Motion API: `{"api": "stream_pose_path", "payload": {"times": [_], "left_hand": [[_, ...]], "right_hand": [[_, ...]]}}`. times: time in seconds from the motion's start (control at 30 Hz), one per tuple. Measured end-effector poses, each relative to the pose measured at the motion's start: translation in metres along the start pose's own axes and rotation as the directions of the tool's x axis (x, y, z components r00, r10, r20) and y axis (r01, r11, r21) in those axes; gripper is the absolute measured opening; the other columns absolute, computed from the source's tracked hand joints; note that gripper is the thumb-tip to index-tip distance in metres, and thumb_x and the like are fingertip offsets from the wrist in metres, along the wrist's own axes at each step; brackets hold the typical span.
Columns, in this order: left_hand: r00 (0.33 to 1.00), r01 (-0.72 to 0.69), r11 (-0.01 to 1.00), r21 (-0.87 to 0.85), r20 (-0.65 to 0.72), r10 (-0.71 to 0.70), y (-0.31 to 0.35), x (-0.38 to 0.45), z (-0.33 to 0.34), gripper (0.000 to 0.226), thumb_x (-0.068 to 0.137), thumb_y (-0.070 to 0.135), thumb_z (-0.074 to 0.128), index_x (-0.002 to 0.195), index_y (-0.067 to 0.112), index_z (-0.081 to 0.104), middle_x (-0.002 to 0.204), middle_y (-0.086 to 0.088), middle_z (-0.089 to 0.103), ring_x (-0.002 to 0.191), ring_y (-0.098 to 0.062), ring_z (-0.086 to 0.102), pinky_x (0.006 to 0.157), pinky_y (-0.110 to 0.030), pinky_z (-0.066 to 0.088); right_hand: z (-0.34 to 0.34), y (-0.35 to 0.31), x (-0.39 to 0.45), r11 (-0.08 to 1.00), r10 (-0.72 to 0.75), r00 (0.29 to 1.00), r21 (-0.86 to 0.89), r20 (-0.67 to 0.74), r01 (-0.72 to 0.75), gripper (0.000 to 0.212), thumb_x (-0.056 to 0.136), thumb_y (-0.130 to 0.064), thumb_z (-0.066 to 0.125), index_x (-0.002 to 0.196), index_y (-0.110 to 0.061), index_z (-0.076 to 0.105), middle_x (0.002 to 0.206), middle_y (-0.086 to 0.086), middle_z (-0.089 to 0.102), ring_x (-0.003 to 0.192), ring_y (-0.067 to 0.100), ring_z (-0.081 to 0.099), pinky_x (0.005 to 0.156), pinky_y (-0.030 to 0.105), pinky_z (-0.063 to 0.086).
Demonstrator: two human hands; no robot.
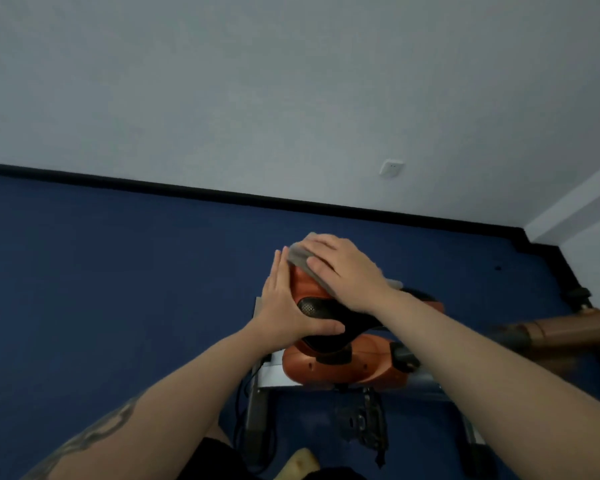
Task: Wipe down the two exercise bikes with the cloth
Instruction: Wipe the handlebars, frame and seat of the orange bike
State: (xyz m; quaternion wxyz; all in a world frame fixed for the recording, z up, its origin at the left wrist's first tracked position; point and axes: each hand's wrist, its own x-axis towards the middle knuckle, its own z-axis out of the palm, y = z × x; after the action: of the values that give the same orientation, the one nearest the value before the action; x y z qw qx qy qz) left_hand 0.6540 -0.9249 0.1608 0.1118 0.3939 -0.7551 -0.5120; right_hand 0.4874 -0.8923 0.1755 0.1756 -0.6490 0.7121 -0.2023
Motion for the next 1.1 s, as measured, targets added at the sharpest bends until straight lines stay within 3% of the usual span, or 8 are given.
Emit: {"api": "stream_pose_path", "payload": {"times": [0.2,0.37,0.47,0.53,0.6,0.77,0.9,1.1], "left_hand": [[0.985,-0.165,0.985,0.046,0.052,0.162,-0.002,0.003,-0.005,0.141,0.044,0.067,0.081,0.152,0.036,-0.004,0.156,0.018,0.008,0.144,-0.011,0.017,0.115,-0.048,0.031],[0.965,-0.228,0.971,0.075,0.152,0.215,-0.004,0.012,-0.014,0.143,0.049,0.056,0.089,0.154,0.023,-0.003,0.156,0.015,0.005,0.145,-0.011,0.011,0.118,-0.044,0.025],[0.907,-0.275,0.961,-0.015,0.329,0.265,-0.012,0.022,-0.042,0.132,0.051,0.059,0.087,0.152,0.034,0.005,0.149,0.024,0.013,0.140,0.000,0.020,0.111,-0.024,0.036],[0.869,-0.300,0.953,-0.046,0.400,0.293,-0.013,0.033,-0.064,0.111,0.060,0.058,0.084,0.149,0.040,0.020,0.147,0.023,0.024,0.133,0.013,0.025,0.098,-0.004,0.035],[0.870,-0.337,0.941,-0.037,0.369,0.327,-0.010,0.046,-0.074,0.077,0.075,0.053,0.075,0.141,0.036,0.039,0.138,0.022,0.040,0.127,0.012,0.037,0.098,-0.006,0.034],[0.911,-0.350,0.935,-0.060,0.212,0.354,0.011,0.071,-0.054,0.013,0.101,0.031,0.047,0.111,0.030,0.053,0.110,0.013,0.059,0.100,0.006,0.055,0.084,-0.010,0.041],[0.909,-0.363,0.930,-0.063,0.197,0.368,0.025,0.084,-0.042,0.025,0.103,0.041,0.036,0.101,0.026,0.056,0.095,0.011,0.064,0.086,0.001,0.059,0.078,-0.026,0.049],[0.763,-0.618,0.696,0.365,0.490,0.421,0.050,0.102,-0.012,0.047,0.102,0.051,0.021,0.111,0.031,0.062,0.107,0.008,0.067,0.099,-0.014,0.062,0.083,-0.036,0.048]], "right_hand": [[-0.032,0.030,-0.043,0.812,0.559,0.828,-0.227,0.038,-0.538,0.041,0.104,-0.039,0.020,0.134,-0.033,0.047,0.135,0.002,0.056,0.116,0.029,0.055,0.090,0.042,0.046],[0.007,-0.031,-0.010,0.895,0.410,0.886,-0.094,-0.215,-0.437,0.040,0.103,-0.043,0.028,0.137,-0.034,0.048,0.141,-0.007,0.049,0.124,0.021,0.047,0.097,0.041,0.037],[-0.004,-0.023,-0.018,0.937,0.346,0.930,0.002,-0.126,-0.348,0.041,0.103,-0.044,0.031,0.141,-0.035,0.045,0.145,-0.011,0.045,0.130,0.016,0.043,0.102,0.041,0.037],[-0.018,0.001,-0.030,0.838,0.542,0.839,-0.041,-0.034,-0.543,0.044,0.103,-0.044,0.024,0.141,-0.032,0.044,0.145,-0.006,0.048,0.128,0.020,0.048,0.101,0.042,0.039],[-0.021,0.003,-0.033,0.673,0.706,0.702,-0.225,-0.089,-0.705,0.044,0.104,-0.039,0.019,0.136,-0.028,0.047,0.138,-0.001,0.053,0.120,0.026,0.053,0.094,0.043,0.039],[0.027,-0.060,-0.008,0.760,0.530,0.742,-0.159,-0.411,-0.631,0.044,0.101,-0.044,0.025,0.134,-0.029,0.049,0.136,-0.003,0.052,0.123,0.022,0.047,0.103,0.041,0.032],[0.032,-0.054,-0.039,0.829,0.463,0.781,-0.107,-0.420,-0.549,0.048,0.099,-0.044,0.025,0.142,-0.031,0.042,0.143,-0.010,0.044,0.134,0.013,0.036,0.115,0.039,0.025],[0.027,-0.010,-0.072,0.652,0.619,0.555,-0.031,-0.556,-0.758,0.040,0.103,-0.036,0.034,0.133,-0.021,0.055,0.140,-0.001,0.049,0.139,0.020,0.032,0.116,0.038,0.012]]}}
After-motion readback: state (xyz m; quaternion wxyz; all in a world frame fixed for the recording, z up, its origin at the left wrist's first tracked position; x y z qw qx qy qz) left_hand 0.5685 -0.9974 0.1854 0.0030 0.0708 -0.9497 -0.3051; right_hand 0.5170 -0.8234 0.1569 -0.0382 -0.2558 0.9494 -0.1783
